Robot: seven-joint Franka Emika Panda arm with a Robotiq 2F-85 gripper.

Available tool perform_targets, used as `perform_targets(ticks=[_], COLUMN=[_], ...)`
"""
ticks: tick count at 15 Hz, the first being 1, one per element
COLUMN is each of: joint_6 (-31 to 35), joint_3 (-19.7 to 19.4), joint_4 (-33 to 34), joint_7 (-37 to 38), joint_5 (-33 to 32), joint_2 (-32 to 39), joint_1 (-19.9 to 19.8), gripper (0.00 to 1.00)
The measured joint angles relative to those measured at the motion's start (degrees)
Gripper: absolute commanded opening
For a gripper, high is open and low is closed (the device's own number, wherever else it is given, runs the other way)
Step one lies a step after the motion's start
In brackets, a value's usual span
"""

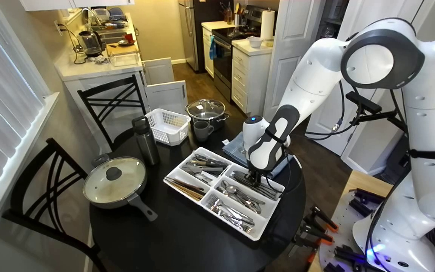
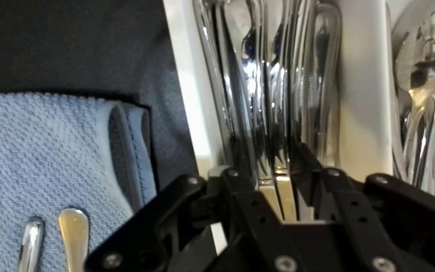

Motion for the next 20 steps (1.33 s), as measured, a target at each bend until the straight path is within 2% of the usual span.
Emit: perform_targets(ticks=[1, 3, 6, 7, 8, 14, 17, 20], joint_6=[0.0, 0.0, 0.1, 0.1, 0.1, 0.2, 0.5, 0.6], joint_3=[0.0, 0.2, 0.3, 0.3, 0.2, -0.4, -0.3, -0.4], joint_4=[0.0, 0.0, 0.0, 0.0, 0.0, 0.0, -0.1, -0.1], joint_7=[-0.1, -0.4, -0.5, -0.6, -0.7, -1.2, -1.7, -2.4], joint_5=[-0.1, -0.2, -0.2, -0.2, -0.2, -0.2, -0.2, -0.2], joint_2=[0.0, 0.1, 0.7, 0.7, 0.8, 0.7, 0.7, 0.6], joint_1=[0.0, 0.2, 0.8, 0.8, 0.8, 0.5, 0.5, 0.5], gripper=[0.75, 0.76, 0.60, 0.42, 0.34, 0.01, 0.05, 0.04])
